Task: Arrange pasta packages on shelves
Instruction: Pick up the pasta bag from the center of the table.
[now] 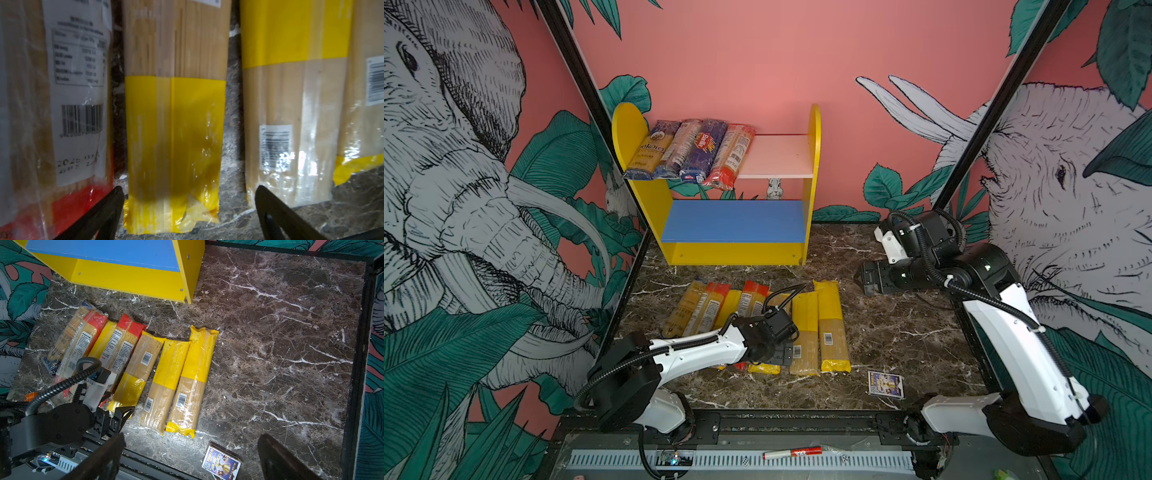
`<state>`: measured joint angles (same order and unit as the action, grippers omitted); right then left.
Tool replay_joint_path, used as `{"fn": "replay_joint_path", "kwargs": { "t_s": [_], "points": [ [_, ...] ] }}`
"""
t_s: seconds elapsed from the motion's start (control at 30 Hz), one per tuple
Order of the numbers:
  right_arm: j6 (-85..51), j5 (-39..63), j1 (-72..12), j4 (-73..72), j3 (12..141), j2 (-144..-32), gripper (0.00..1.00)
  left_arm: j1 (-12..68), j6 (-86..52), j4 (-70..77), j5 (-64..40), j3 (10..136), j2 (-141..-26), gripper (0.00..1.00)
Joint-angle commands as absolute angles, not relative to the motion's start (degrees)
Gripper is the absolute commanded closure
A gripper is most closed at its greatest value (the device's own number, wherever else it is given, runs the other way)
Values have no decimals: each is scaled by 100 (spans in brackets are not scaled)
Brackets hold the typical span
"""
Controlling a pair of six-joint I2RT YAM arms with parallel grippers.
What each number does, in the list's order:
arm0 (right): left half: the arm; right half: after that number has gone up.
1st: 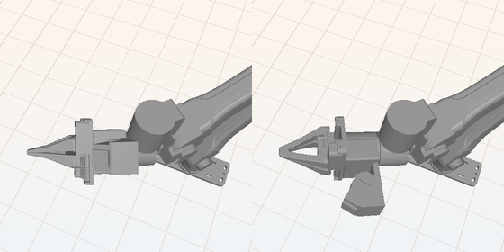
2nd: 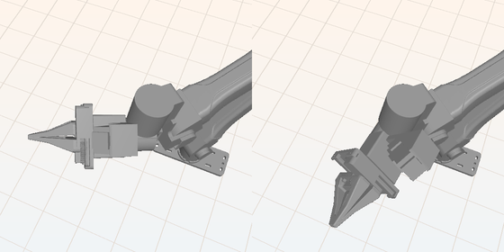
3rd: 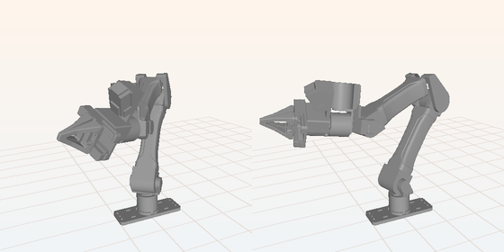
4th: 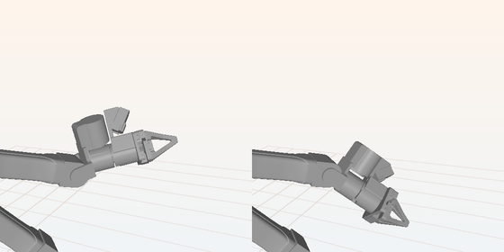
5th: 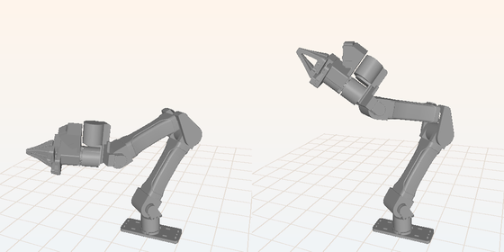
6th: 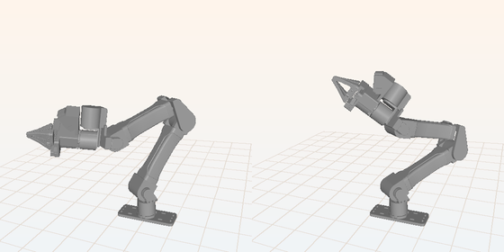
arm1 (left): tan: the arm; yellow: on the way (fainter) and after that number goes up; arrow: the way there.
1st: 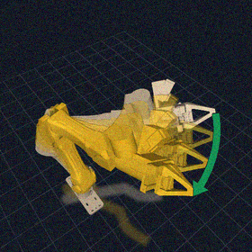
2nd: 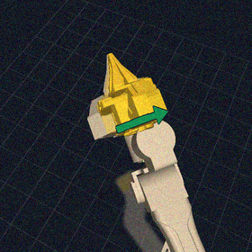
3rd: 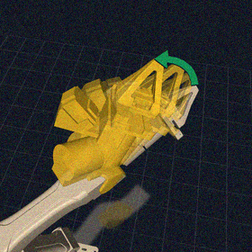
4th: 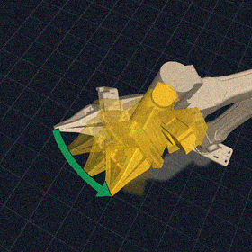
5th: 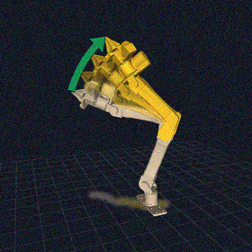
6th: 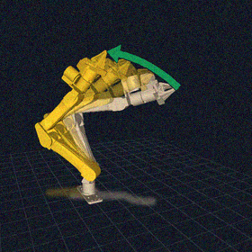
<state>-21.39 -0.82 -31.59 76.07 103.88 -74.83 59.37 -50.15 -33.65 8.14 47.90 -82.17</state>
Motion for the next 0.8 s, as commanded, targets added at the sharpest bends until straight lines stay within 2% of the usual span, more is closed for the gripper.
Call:
{"fn": "replay_joint_path", "kwargs": {
  "t_s": [0.0, 0.57, 0.77],
  "points": [
    [-2160, -132, -3138, 7629, 10345, -7324, 1, 5959, -5229, -3225, 909, 4620, -8147, 1],
    [-2193, -185, -3138, 7715, 10345, -7348, 1, 6240, -5518, -2524, 678, 4446, -9170, 1],
    [-2164, -204, -3138, 7737, 10354, -7398, 1, 6262, -5758, -2622, 594, 4231, -9463, 5]
  ]
}}
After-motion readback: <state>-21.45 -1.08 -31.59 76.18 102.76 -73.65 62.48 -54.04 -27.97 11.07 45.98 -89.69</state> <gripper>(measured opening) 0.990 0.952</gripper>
